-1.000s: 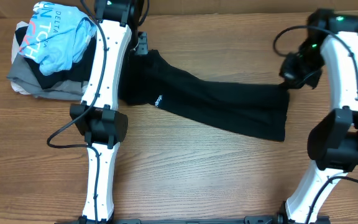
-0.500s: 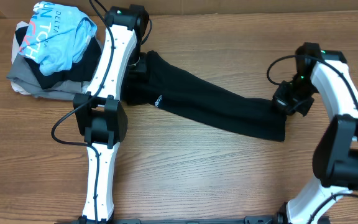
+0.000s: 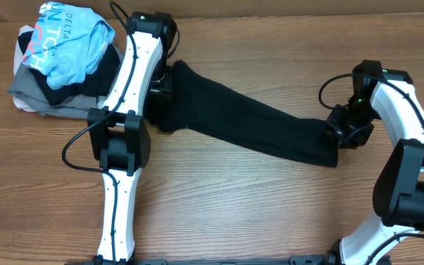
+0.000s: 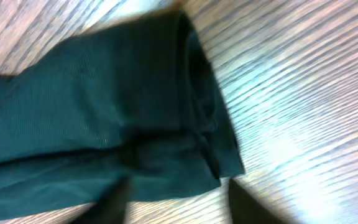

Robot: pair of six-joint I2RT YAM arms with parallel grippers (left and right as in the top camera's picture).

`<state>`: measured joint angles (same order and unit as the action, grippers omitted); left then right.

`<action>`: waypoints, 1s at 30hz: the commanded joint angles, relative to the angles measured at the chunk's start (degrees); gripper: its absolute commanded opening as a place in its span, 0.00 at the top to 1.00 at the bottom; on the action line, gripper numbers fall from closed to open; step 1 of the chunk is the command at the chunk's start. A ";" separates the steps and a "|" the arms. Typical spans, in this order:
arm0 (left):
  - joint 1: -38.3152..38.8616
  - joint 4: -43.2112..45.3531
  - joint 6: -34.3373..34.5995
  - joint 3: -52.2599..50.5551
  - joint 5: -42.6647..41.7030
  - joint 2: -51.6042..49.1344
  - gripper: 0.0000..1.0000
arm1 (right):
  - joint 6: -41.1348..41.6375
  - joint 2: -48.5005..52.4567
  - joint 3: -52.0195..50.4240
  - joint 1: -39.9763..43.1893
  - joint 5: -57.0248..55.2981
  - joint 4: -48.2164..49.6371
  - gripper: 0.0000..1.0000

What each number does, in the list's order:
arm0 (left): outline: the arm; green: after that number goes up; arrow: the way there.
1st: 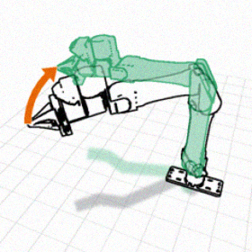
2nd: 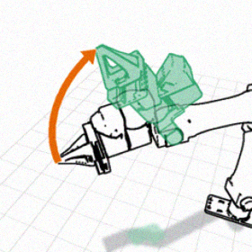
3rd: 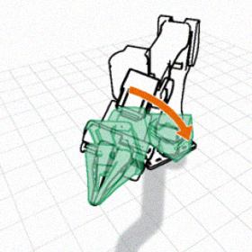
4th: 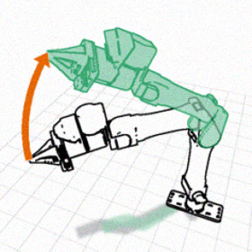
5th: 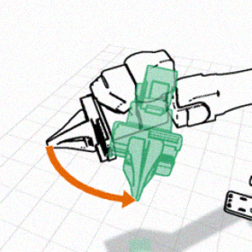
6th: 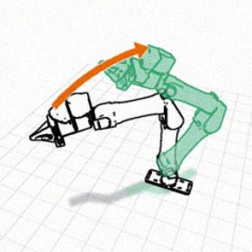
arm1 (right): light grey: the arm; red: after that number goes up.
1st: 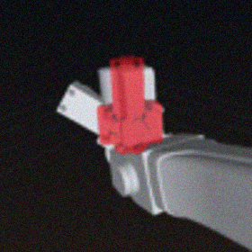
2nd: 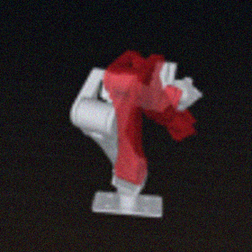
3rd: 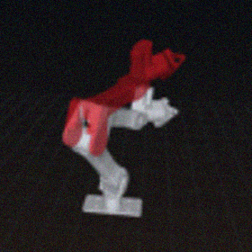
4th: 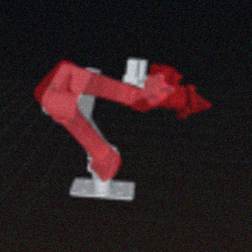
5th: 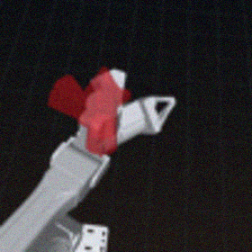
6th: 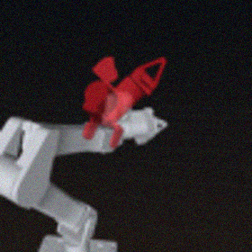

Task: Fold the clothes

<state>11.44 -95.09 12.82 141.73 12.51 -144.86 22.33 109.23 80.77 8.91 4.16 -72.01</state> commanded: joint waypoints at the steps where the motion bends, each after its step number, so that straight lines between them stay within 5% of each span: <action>1: -0.98 0.72 -1.01 1.14 1.16 2.01 0.22 | -3.21 -1.01 1.57 2.45 1.33 -0.24 0.21; 12: -1.60 0.13 -0.26 22.60 -10.03 2.16 0.03 | -11.80 -1.01 -0.63 4.31 7.08 0.70 0.15; 24: -3.43 -0.59 -1.70 38.36 -18.82 2.78 0.02 | -5.77 -0.98 -13.79 1.97 0.61 15.06 0.16; 27: -3.80 -0.50 -1.70 38.36 -18.80 3.48 0.02 | -5.05 -1.01 -16.33 1.97 0.63 17.90 0.36; 30: -4.02 -0.92 -1.70 38.36 -18.78 3.52 0.02 | -4.04 -1.01 -17.03 2.01 0.81 18.91 0.76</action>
<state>7.90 -95.68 11.81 178.58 -4.97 -143.65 16.34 107.90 65.98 10.72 8.73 -53.56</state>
